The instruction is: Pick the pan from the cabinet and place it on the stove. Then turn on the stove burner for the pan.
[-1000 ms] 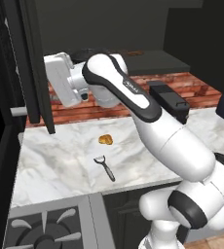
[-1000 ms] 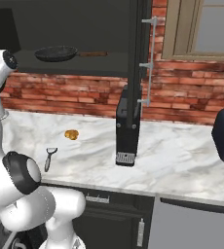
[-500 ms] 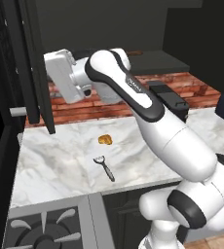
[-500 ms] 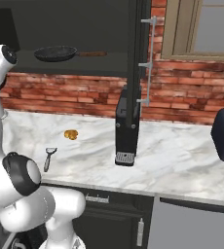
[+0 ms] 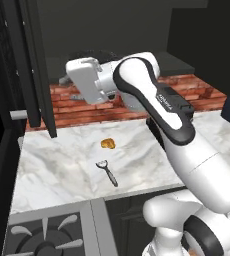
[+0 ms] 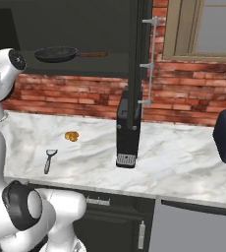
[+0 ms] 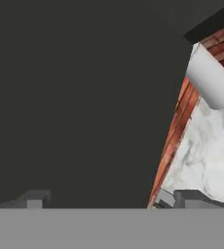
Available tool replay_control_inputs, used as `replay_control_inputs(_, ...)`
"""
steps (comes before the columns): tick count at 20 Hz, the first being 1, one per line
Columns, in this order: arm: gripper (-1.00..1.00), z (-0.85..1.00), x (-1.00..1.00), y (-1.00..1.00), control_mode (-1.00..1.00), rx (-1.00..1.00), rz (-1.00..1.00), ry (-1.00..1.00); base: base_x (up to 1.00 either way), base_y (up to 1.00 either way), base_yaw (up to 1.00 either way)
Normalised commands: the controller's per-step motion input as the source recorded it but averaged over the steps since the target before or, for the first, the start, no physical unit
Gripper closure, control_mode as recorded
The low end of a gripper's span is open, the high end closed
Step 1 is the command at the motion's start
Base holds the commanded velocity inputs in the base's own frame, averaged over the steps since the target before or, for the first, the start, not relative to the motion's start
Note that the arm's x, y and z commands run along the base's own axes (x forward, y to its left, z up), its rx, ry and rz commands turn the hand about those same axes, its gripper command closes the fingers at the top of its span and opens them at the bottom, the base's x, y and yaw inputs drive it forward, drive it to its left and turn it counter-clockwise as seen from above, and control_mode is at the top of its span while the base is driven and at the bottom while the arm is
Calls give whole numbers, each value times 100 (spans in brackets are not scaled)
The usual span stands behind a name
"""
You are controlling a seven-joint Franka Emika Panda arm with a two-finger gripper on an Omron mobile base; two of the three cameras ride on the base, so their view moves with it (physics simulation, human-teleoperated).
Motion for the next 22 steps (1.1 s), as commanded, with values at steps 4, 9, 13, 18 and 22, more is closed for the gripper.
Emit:
replay_control_inputs(4, -100, 0, -19, -45, -100, -3, -4, -19, 0, 0, 0)
replay_control_inputs(9, -100, 9, -7, -27, -100, -21, -9, -25, 0, 0, 0)
replay_control_inputs(13, -100, 21, -2, -28, -100, -30, -10, -23, 0, 0, 0)
replay_control_inputs(18, -100, 19, -2, -58, -100, -22, -7, -19, 0, 0, 0)
replay_control_inputs(22, -100, 12, 0, -74, -100, -19, -5, -22, 0, 0, 0)
